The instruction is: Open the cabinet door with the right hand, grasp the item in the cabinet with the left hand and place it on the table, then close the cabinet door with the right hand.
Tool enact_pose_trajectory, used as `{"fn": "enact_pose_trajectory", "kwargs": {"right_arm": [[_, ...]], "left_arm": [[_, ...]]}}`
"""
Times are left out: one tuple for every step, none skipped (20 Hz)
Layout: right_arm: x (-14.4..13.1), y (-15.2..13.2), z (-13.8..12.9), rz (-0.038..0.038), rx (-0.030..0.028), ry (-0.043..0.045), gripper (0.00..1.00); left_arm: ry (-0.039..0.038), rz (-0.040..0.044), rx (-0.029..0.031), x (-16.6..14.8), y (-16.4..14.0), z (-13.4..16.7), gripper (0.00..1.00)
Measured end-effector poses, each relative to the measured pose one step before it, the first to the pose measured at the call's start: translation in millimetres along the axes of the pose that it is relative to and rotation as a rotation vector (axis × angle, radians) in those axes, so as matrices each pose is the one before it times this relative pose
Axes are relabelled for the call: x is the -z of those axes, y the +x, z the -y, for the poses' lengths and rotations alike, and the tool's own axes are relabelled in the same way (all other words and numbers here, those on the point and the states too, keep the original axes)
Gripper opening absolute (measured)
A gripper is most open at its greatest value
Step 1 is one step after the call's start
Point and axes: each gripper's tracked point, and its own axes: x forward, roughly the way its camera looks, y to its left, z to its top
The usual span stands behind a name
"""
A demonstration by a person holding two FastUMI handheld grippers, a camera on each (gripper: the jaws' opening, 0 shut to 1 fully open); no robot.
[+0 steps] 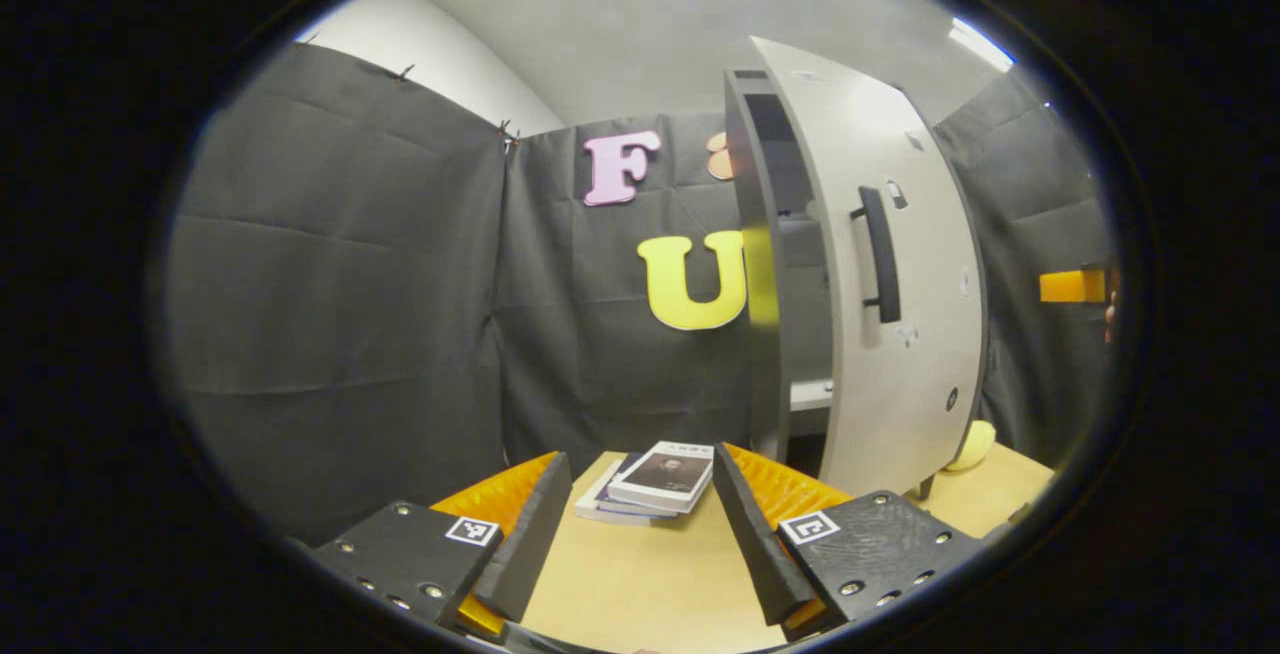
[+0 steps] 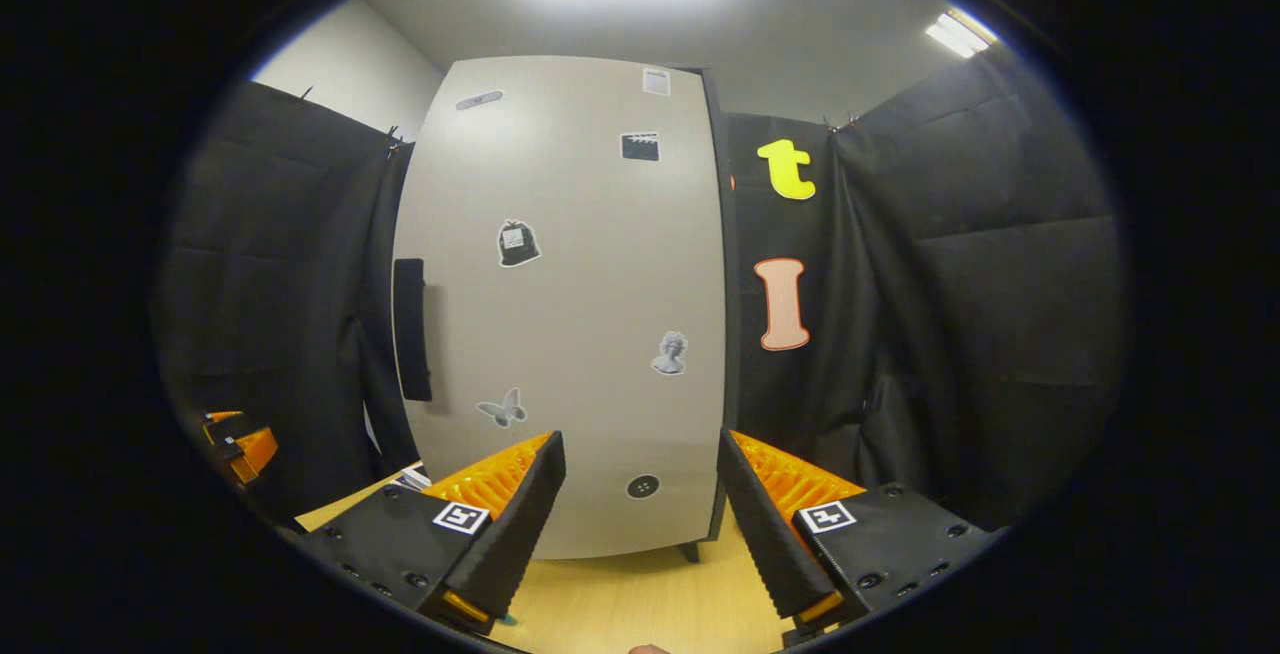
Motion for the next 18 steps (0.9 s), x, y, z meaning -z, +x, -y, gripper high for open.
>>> {"fn": "enact_pose_trajectory", "kwargs": {"right_arm": [[1.25, -3.24, 10.50, 0.00257, 0.01297, -0.00790, 0.96], [-0.32, -3.29, 8.63, 0.00337, 0.00935, -0.00618, 0.96], [0.93, -3.69, 9.39, 0.00030, 0.01030, -0.00552, 0.94], [2.13, -3.97, 8.85, -0.00124, 0.01112, -0.00785, 0.96], [2.02, -3.03, 8.58, -0.00024, 0.01535, -0.00855, 0.96], [1.66, -2.50, 7.41, -0.00040, 0.01622, -0.01129, 0.96], [2.77, -3.86, 7.16, 0.00236, 0.01313, -0.01062, 0.96], [1.20, -3.07, 6.51, 0.00554, 0.01117, -0.01108, 0.96], [0.50, -0.51, 7.01, 0.00317, 0.02103, -0.00726, 0.94], [1.23, -0.99, 5.50, 0.00031, 0.00936, -0.00549, 0.96], [2.94, 0.08, 3.78, -0.00400, 0.00488, 0.00309, 0.94], [2.73, -0.80, 1.58, -0.00372, -0.00232, 0.01008, 0.94], [1.95, -0.79, 2.86, -0.00503, 0.00169, 0.01421, 0.97], [1.46, -1.12, 2.23, -0.00606, 0.00104, 0.01388, 0.94], [-0.93, -0.64, 0.56, 0.00057, 0.00072, 0.01369, 0.96], [-0.98, 1.86, -0.31, 0.00187, 0.00016, 0.00977, 0.97], [-0.42, 2.02, 1.36, 0.00295, -0.00152, 0.00880, 0.96], [-1.47, 3.17, 0.08, 0.00154, -0.00170, 0.00364, 0.96]], "left_arm": [[0.00586, 0.00612, 0.00707, -3.05, 1.24, 3.93, 0.86], [0.00738, 0.00490, 0.00828, -2.43, 2.10, 4.03, 0.86], [0.00424, 0.00700, 0.00911, -3.01, 1.64, 3.20, 0.86], [0.00070, 0.00779, 0.01059, -3.18, 0.62, 4.11, 0.86], [-0.00156, 0.00928, 0.01166, -1.35, 2.94, 5.57, 0.87], [-0.00359, 0.00729, 0.01027, -1.97, 1.19, 4.25, 0.86], [-0.00564, 0.00428, 0.01138, -1.01, 1.70, 4.44, 0.86], [-0.00960, -0.00037, 0.01302, -0.22, 0.94, 4.18, 0.86], [-0.01304, -0.00454, 0.00753, 0.46, -0.20, 5.08, 0.87], [-0.01520, -0.00646, 0.00836, 1.05, -1.15, 4.22, 0.87], [-0.01452, -0.00391, 0.00537, 0.33, -0.74, 3.39, 0.87], [-0.01034, -0.00088, 0.00328, 0.48, 0.13, 2.67, 0.86], [-0.00531, 0.00048, 0.00280, 0.18, 0.26, 1.70, 0.86], [-0.00065, -0.00048, 0.00495, 0.30, 0.36, 1.32, 0.86], [0.00374, -0.00368, 0.00720, 0.86, 0.00, 1.03, 0.86], [0.00461, -0.00358, 0.00105, 0.79, -0.38, -0.17, 0.86], [0.00204, -0.00540, -0.00030, 0.26, -0.72, -1.19, 0.86], [-0.00077, -0.00031, -0.00087, 0.00, -1.15, -0.11, 0.86]]}}
